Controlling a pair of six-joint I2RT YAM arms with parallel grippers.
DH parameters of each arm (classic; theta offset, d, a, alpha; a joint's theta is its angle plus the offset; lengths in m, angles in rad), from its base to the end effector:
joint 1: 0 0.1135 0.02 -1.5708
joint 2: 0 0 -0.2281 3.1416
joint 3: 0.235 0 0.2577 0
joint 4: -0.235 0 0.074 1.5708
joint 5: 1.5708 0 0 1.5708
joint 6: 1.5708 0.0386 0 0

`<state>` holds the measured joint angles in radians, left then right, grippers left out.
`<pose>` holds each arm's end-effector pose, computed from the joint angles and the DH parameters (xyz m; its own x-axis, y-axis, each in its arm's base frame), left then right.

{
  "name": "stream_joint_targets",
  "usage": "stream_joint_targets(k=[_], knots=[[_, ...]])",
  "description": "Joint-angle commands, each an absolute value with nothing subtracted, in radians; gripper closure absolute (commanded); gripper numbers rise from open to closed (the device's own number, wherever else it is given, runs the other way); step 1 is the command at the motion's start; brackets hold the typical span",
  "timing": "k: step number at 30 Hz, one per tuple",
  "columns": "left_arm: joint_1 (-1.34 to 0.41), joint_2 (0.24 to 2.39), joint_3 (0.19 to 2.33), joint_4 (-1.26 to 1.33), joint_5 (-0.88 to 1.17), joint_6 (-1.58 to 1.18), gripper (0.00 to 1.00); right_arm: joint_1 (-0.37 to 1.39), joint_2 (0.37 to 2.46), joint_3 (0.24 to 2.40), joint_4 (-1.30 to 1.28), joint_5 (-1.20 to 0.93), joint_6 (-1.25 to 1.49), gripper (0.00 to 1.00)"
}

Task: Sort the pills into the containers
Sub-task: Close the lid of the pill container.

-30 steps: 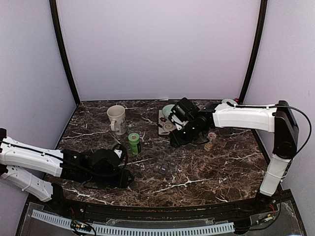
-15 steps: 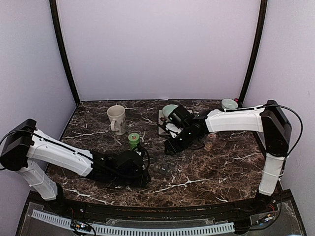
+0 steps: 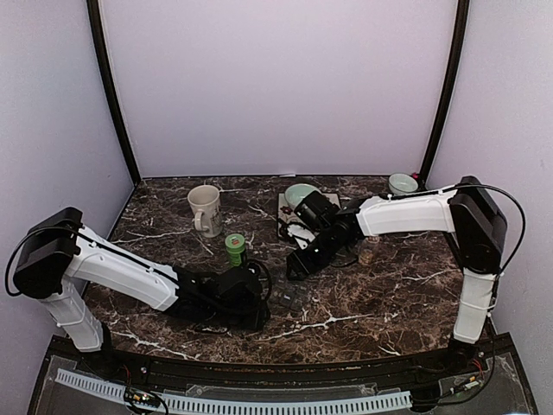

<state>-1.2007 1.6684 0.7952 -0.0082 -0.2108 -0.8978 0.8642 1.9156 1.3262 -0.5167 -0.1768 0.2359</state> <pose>0.1234 -0.2957 0.1008 -0.8492 0.0748 -0.5227 0.3200 0.8603 -0.3967 0.2474 0.3003 0.1386 -0.7513 -0.5257 -0.3990 -0.6421 0.7221 0.2576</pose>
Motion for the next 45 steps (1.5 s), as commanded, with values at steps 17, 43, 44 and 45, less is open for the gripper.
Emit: stream_joint_targets(k=[17,43,44,45], knots=[[-1.137,1.742,0.847,-0.013,-0.256,-0.922,0.47,0.839,1.970,1.376,-0.537,-0.253,0.168,0.42],[-1.094,1.757,0.832,0.023,-0.222,-0.894,0.47,0.839,1.981,1.399,-0.573,-0.331,0.141,0.43],[-1.093,1.759,0.833,0.026,-0.219,-0.892,0.47,0.840,1.982,1.402,-0.576,-0.333,0.140,0.43],[-1.092,1.759,0.834,0.028,-0.217,-0.891,0.47,0.841,1.982,1.403,-0.579,-0.336,0.140,0.43]])
